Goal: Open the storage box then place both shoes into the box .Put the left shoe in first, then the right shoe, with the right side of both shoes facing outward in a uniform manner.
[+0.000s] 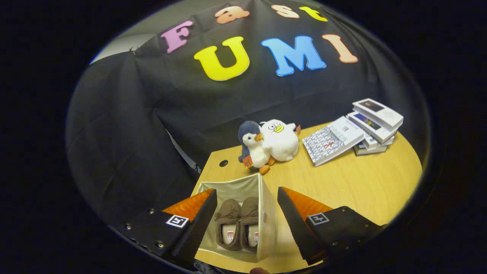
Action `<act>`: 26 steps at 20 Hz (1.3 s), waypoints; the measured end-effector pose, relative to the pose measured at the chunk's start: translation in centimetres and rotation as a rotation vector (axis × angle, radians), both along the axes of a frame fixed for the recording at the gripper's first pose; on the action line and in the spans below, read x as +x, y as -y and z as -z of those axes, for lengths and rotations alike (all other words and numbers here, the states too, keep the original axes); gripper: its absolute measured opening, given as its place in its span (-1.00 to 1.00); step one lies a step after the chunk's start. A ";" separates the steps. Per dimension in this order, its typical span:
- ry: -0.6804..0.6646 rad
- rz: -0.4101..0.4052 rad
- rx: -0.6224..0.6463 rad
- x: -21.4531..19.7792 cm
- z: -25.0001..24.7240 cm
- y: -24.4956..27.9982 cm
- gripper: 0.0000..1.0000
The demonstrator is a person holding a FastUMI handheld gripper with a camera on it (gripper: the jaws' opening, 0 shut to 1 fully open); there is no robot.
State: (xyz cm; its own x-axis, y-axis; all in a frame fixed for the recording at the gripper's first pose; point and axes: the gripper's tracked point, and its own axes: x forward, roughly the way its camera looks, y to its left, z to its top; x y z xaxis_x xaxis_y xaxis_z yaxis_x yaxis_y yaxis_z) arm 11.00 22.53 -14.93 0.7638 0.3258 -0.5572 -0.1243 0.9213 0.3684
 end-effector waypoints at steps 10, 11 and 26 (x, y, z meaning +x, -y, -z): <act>0.319 0.001 -0.189 -3.3 -8.3 7.4 0.95; 0.335 0.010 -0.200 -3.5 -8.7 8.4 0.95; 0.508 0.231 -0.298 -4.9 -11.0 23.0 0.95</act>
